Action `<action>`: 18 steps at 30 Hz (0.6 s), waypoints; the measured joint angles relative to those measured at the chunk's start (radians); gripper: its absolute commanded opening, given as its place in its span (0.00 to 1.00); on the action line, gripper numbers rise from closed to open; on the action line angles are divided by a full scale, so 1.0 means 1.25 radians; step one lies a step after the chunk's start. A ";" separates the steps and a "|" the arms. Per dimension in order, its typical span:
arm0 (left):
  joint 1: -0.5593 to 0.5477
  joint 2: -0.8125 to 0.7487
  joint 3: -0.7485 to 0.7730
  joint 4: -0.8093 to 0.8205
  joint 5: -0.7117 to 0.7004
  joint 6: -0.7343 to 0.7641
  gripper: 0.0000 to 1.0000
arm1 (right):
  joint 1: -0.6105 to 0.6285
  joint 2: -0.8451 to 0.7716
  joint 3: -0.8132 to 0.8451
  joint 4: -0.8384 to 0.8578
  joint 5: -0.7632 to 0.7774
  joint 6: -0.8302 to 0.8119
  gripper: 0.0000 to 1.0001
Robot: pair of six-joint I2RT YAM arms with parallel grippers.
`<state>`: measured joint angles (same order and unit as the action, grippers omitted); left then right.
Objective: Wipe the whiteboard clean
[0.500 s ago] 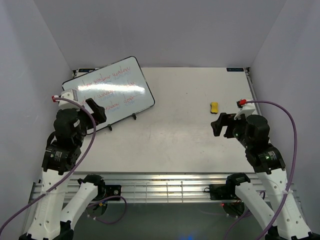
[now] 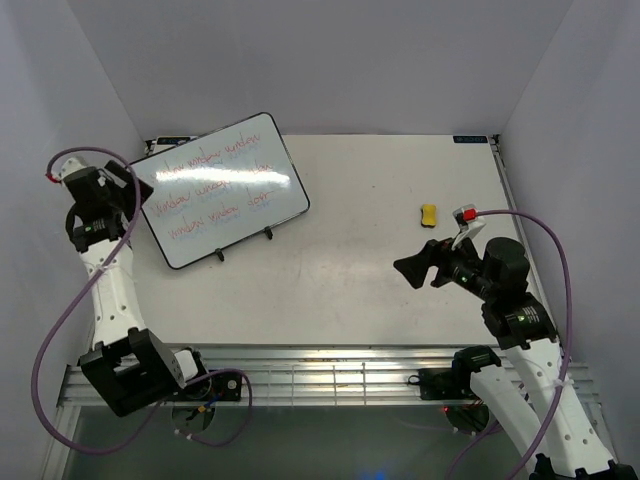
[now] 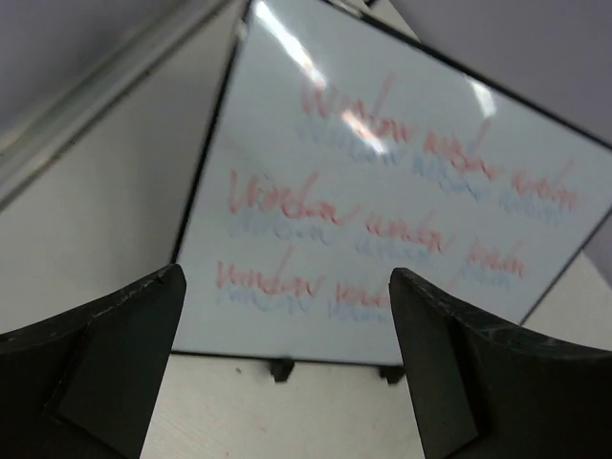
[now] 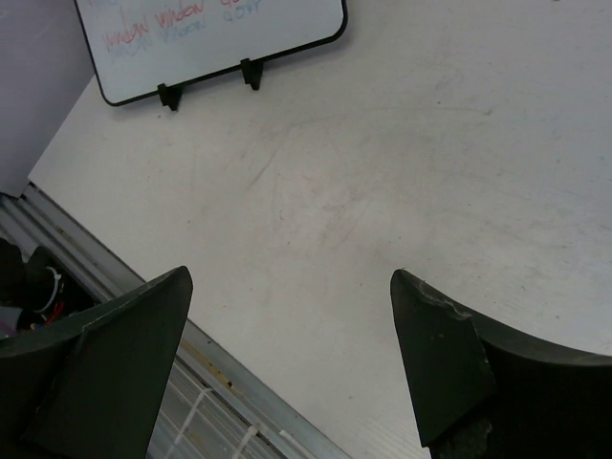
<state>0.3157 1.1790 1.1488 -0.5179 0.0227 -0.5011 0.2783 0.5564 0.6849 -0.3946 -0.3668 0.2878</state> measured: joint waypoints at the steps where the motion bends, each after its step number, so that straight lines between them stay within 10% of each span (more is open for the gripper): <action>1: 0.058 0.021 0.005 0.021 0.012 -0.008 0.98 | 0.000 0.001 -0.005 0.009 -0.016 0.003 0.90; 18: 0.302 0.360 -0.071 0.518 0.450 -0.085 0.98 | 0.087 0.002 -0.032 0.083 -0.177 0.043 0.90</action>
<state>0.6926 1.6283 1.0595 0.1299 0.5846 -0.6067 0.3874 0.5583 0.6449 -0.2909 -0.5877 0.3412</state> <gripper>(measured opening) 0.978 0.898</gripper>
